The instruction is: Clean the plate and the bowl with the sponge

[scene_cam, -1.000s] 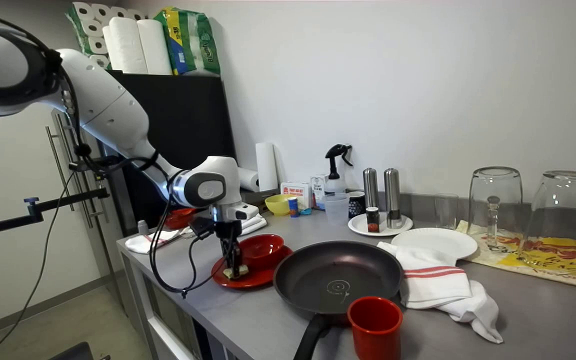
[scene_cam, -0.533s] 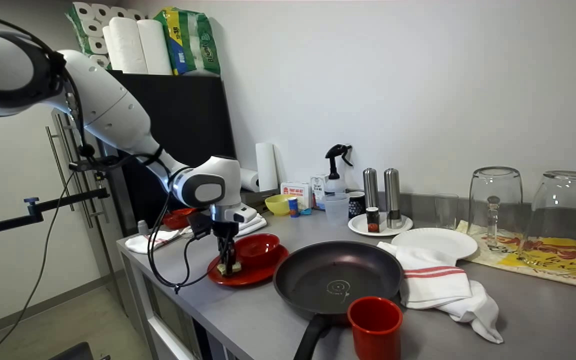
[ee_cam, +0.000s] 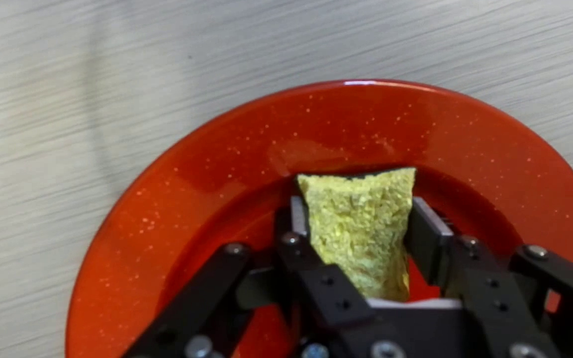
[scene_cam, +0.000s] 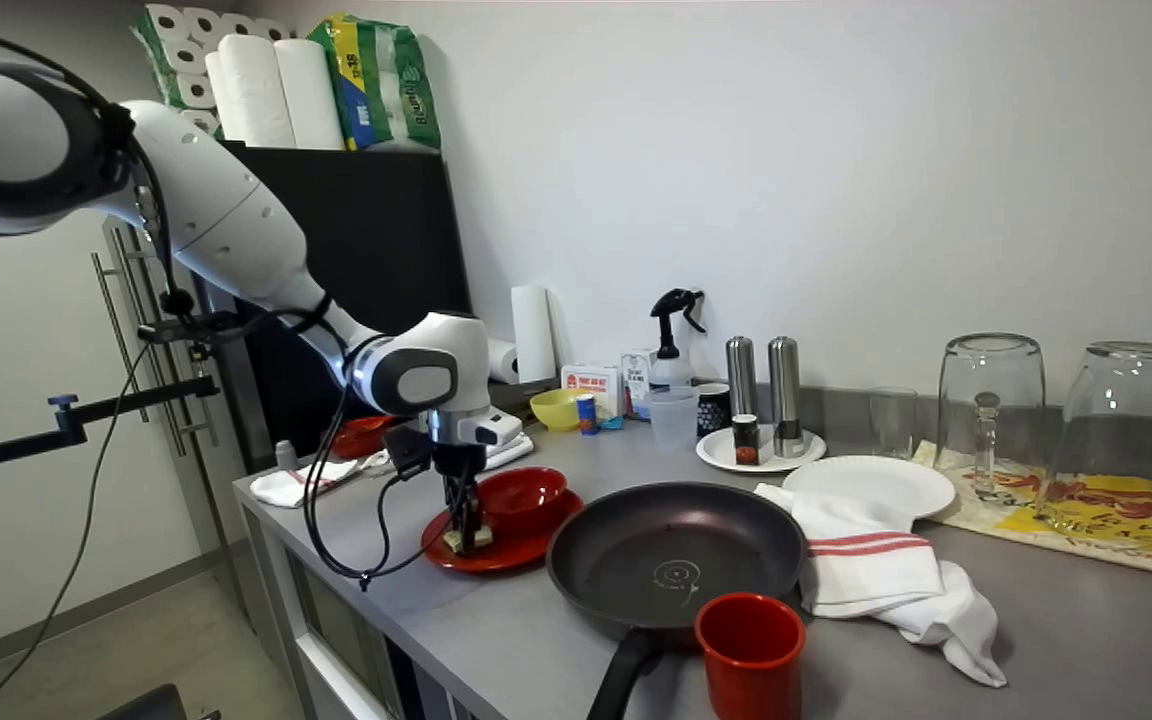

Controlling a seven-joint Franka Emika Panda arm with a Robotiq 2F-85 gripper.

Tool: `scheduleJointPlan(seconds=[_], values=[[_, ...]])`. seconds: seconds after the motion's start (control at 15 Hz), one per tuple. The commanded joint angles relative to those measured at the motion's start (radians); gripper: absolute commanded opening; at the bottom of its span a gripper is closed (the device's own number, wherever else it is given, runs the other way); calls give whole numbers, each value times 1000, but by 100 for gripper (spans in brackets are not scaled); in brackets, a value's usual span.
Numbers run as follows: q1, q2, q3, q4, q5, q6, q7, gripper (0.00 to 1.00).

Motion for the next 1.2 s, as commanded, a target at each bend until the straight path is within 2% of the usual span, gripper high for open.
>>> scheduleJointPlan(seconds=[0.0, 0.67, 1.0, 1.13], values=[[37, 31, -52, 14, -123, 10, 51, 25], [169, 33, -200, 2, -696, 66, 304, 25], [181, 43, -204, 8, -867, 63, 430, 25], [168, 44, -189, 8, -899, 54, 455, 25]])
